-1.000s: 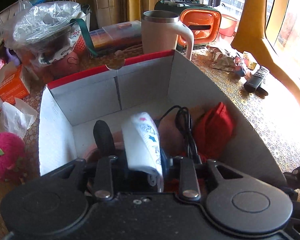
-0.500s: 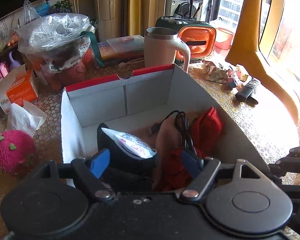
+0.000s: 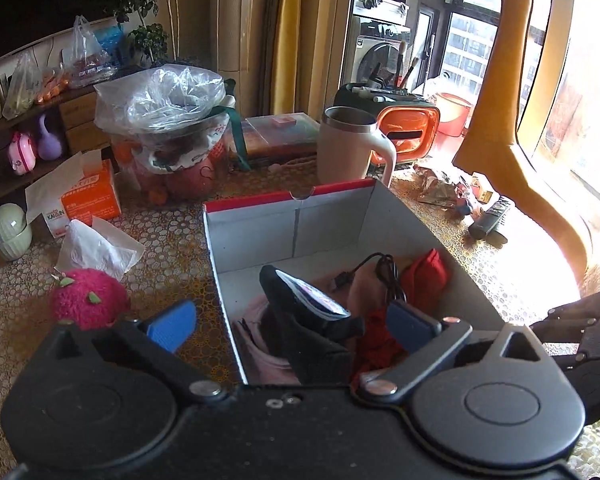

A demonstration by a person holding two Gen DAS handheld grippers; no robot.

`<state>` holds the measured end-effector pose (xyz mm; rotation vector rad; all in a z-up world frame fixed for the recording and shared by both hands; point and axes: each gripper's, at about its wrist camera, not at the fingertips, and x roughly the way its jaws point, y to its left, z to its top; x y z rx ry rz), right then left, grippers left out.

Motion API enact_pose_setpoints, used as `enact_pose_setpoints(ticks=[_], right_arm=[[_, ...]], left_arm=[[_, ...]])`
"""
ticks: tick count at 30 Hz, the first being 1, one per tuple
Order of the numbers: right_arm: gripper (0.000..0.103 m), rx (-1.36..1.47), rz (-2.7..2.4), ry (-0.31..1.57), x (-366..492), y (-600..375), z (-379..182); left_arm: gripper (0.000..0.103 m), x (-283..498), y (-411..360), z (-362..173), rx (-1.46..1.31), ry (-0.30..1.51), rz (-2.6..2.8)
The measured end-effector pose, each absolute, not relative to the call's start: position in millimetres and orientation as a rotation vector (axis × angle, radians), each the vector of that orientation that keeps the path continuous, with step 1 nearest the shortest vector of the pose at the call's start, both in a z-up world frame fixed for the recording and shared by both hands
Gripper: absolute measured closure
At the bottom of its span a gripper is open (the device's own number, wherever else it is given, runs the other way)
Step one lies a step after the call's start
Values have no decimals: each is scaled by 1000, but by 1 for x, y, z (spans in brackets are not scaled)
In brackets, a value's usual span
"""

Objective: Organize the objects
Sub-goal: 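Move the left tool back to the table and grasp the pink fuzzy plush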

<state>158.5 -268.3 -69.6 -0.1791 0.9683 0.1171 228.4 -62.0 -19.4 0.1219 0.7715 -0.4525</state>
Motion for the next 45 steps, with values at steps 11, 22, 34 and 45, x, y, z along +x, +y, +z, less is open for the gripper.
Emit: enact_pose_setpoints(ticks=[11, 22, 34, 45], right_arm=[[94, -190, 124, 976, 156, -269, -69], [93, -187, 133, 991, 158, -270, -67], [93, -185, 135, 1005, 161, -268, -66], [92, -172, 131, 1012, 162, -269, -67]], left_arm=[[1, 252, 2, -16, 80, 763, -297], [1, 300, 48, -48, 18, 747, -133], [1, 344, 53, -96, 43, 809, -101], [1, 365, 49, -122, 82, 845, -63]])
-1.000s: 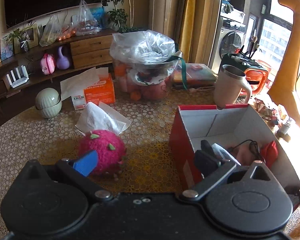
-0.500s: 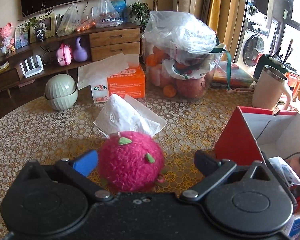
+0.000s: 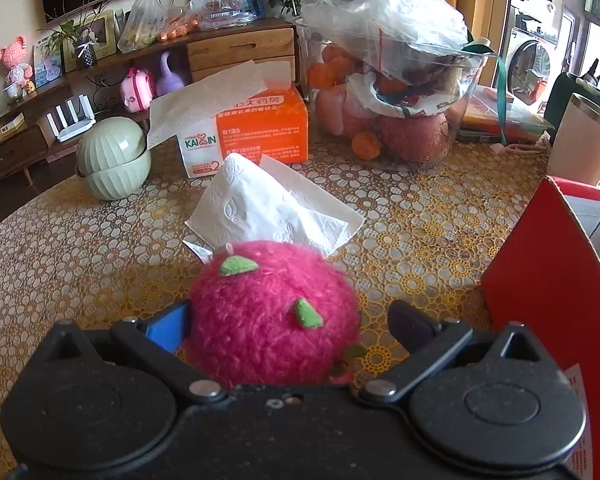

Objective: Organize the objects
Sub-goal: 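Move the left tool back to the table and grasp the pink fuzzy plush, then lift the pink plush and carry it over the shoebox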

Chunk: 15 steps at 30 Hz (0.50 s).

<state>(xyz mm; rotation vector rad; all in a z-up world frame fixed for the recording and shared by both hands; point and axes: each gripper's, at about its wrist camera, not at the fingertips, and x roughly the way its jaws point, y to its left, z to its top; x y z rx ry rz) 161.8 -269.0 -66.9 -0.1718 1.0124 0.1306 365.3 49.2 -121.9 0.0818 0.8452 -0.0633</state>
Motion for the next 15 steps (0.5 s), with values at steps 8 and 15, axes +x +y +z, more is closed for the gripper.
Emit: enact_pose_setpoints(ticks=[8, 15], right_arm=[[92, -169, 130, 1013, 162, -269, -67], [92, -170, 131, 1013, 162, -269, -67]], left_arm=[[19, 364, 51, -123, 105, 835, -26], [33, 352, 57, -112, 66, 843, -18]])
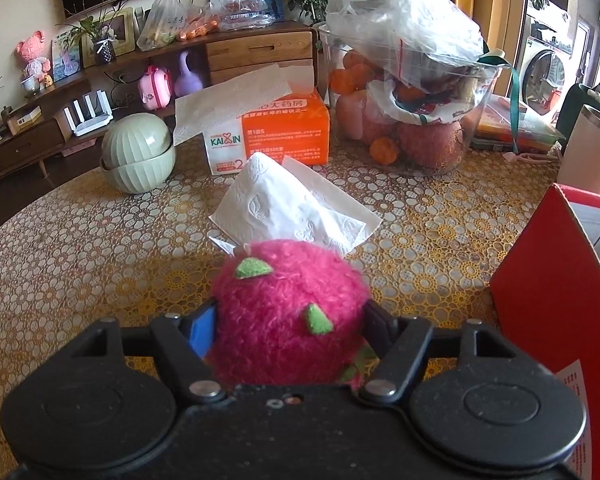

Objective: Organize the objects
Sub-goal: 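Lift the pink plush and carry it over the shoebox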

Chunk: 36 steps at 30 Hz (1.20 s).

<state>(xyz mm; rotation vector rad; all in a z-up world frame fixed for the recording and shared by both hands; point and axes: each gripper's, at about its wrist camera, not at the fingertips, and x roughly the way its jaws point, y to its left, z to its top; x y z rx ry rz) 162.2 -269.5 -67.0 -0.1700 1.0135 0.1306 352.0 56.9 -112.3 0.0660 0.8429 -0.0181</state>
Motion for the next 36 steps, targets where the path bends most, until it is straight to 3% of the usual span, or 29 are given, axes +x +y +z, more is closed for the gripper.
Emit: enact_pose_setpoints(ticks=[22, 36], right_arm=[[93, -184, 129, 1012, 163, -269, -68], [93, -206, 132, 1005, 162, -265, -68]], left_arm=[[34, 228, -1, 3, 131, 715, -306], [34, 183, -67, 11, 178, 701, -478]])
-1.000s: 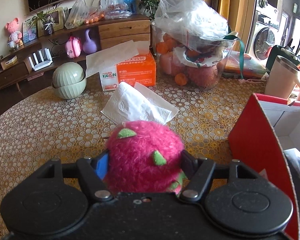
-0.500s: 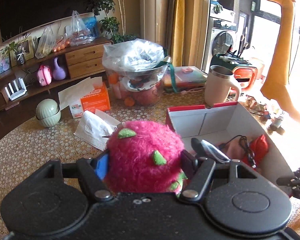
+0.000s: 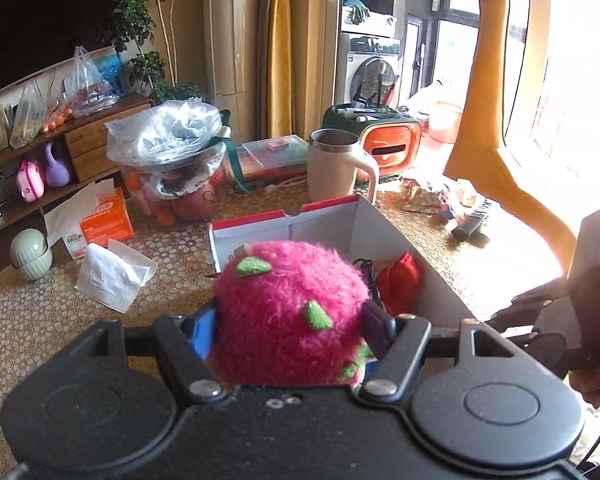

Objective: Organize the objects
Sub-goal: 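Lift the pink plush and carry it over the shoebox, then lower the pink plush into the shoebox and open the left gripper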

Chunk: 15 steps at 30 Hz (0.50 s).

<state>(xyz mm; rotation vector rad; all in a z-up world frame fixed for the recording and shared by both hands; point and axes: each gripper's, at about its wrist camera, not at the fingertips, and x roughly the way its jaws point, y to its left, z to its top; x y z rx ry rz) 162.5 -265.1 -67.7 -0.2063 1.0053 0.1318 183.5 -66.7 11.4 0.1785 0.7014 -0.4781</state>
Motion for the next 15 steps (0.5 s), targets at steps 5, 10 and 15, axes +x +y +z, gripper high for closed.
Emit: enact_pose_setpoints(ticks=[5, 10, 15], right_arm=[[93, -208, 132, 1004, 162, -265, -68], [93, -208, 132, 1004, 162, -265, -68], [93, -210, 129, 1003, 163, -265, -68]], left_arm=[[34, 179, -99, 0, 228, 702, -543], [34, 180, -128, -22, 306, 719, -573], [34, 190, -136, -42, 331, 750, -545]])
